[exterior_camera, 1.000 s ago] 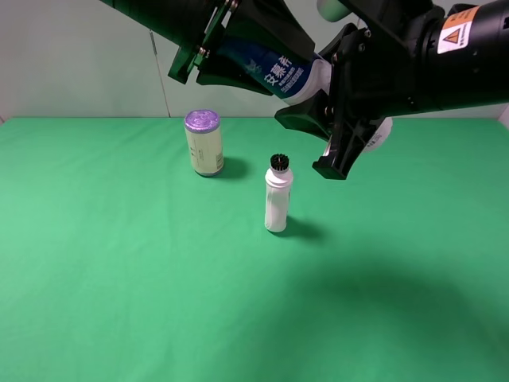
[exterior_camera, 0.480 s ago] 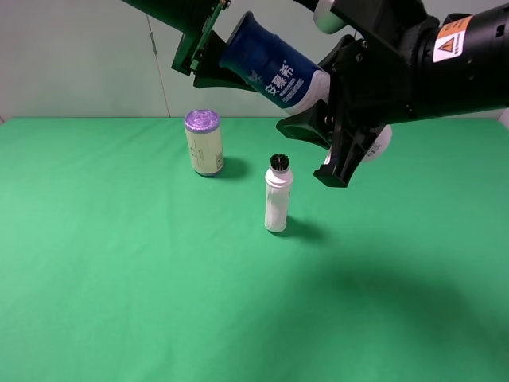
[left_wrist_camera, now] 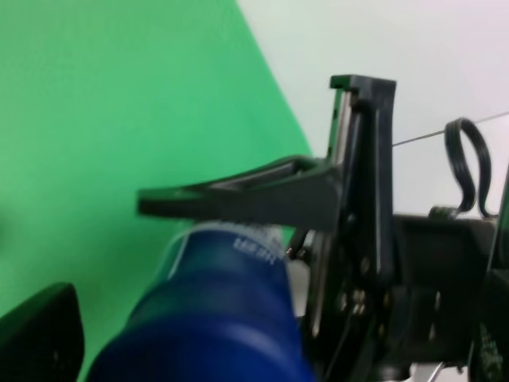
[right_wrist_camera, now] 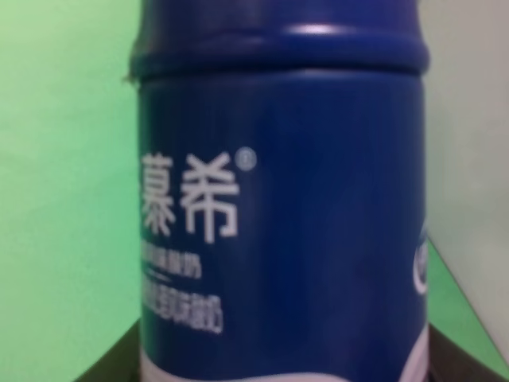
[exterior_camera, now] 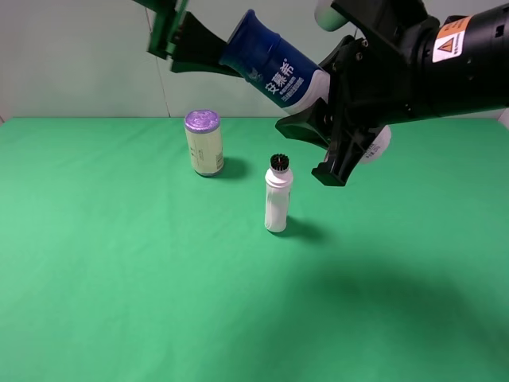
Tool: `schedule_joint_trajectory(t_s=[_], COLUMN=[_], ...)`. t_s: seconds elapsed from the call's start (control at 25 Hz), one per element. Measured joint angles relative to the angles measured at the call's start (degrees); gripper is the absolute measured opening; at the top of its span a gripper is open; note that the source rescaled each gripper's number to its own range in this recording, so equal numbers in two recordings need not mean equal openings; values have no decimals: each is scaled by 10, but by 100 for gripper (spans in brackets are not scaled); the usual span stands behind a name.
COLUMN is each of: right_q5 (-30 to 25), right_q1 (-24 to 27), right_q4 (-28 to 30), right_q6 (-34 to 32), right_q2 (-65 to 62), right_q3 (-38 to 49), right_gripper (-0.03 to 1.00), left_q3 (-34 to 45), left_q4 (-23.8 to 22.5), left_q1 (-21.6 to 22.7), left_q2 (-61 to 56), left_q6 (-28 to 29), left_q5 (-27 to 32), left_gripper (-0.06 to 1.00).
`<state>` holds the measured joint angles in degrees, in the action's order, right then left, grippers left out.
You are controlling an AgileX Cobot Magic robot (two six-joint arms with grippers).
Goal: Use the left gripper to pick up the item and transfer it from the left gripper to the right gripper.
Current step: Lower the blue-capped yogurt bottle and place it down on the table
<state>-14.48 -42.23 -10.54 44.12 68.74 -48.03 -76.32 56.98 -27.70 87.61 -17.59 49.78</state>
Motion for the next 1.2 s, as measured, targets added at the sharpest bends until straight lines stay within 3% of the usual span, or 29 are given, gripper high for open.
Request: schedule_joint_trajectory(t_s=[0.32, 0.68, 0.88, 1.2], right_q5=[0, 0, -2, -7], right_q1=[0, 0, 0, 0], right_q4=[0, 0, 0, 0], right_q6=[-1, -6, -23, -40], right_q2=[0, 0, 0, 0], right_q3=[0, 0, 0, 0], right_gripper=[3, 3, 3, 3], left_q3=[0, 0, 0, 0], left_q4=[-131, -265, -365, -496], left_q1=[47, 144, 186, 197], left_q2=[-63, -190, -267, -378], left_q6=[72, 123, 152, 176], left_q5=[56, 130, 173, 173], left_gripper=[100, 100, 100, 100])
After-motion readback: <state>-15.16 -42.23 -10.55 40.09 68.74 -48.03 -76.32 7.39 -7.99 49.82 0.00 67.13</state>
